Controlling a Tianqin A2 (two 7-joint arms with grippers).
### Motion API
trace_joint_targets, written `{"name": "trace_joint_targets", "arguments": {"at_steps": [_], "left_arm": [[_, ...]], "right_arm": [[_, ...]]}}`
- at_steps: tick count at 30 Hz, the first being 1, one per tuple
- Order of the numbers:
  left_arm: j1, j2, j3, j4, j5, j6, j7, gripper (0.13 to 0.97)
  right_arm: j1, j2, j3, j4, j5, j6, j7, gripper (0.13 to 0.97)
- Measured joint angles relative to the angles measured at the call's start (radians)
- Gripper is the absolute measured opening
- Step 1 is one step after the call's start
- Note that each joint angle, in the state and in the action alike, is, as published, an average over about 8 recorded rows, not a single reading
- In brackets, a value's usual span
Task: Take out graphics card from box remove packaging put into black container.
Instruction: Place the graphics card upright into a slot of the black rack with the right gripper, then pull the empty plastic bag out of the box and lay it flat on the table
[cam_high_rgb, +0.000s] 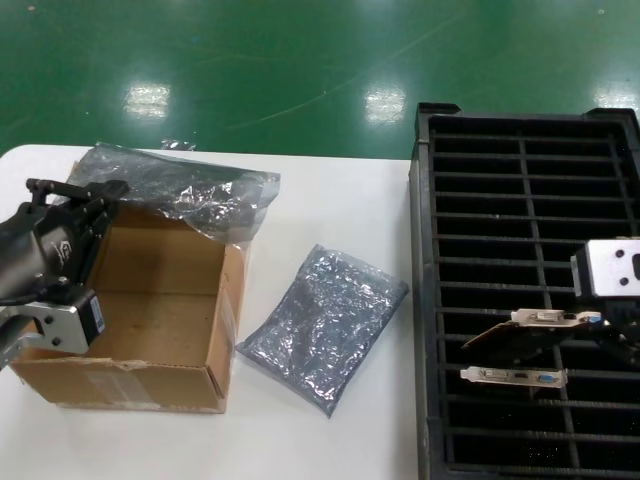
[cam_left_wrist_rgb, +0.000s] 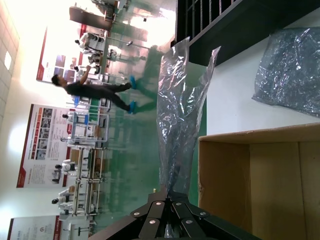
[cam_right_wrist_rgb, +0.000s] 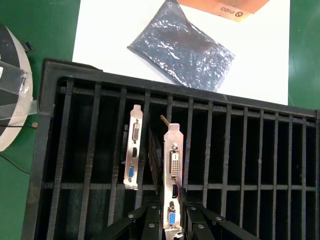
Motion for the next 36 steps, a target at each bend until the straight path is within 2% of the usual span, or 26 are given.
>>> {"name": "trace_joint_targets", "arguments": {"at_steps": [10,19,28,32,36], "left_arm": [[0.000,0.000,0.000,0.000,0.000,0.000,0.000,0.138],[0.000,0.000,0.000,0.000,0.000,0.000,0.000,0.138],[0.000,0.000,0.000,0.000,0.000,0.000,0.000,0.138],[0.000,0.000,0.000,0.000,0.000,0.000,0.000,0.138],[-0.007,0.011,-0.007,-0.008,0.007,0.032,-0.033,0.138]], "right_arm": [[0.000,-0.025,-0.013,-0.017,-0.009,0.009,-0.014,0.185],[0.001,-0.034,-0.017,-0.031,-0.022,0.024,-0.029,0.223],[-0.007,-0.020,-0.002,-0.016,-0.020,0.047,-0.033,0.327],[-0.016,-0.011,0.008,-0.003,-0.019,0.066,-0.032,0.412],[-0.018,-0.009,0.010,0.000,-0.019,0.071,-0.031,0.498]]}}
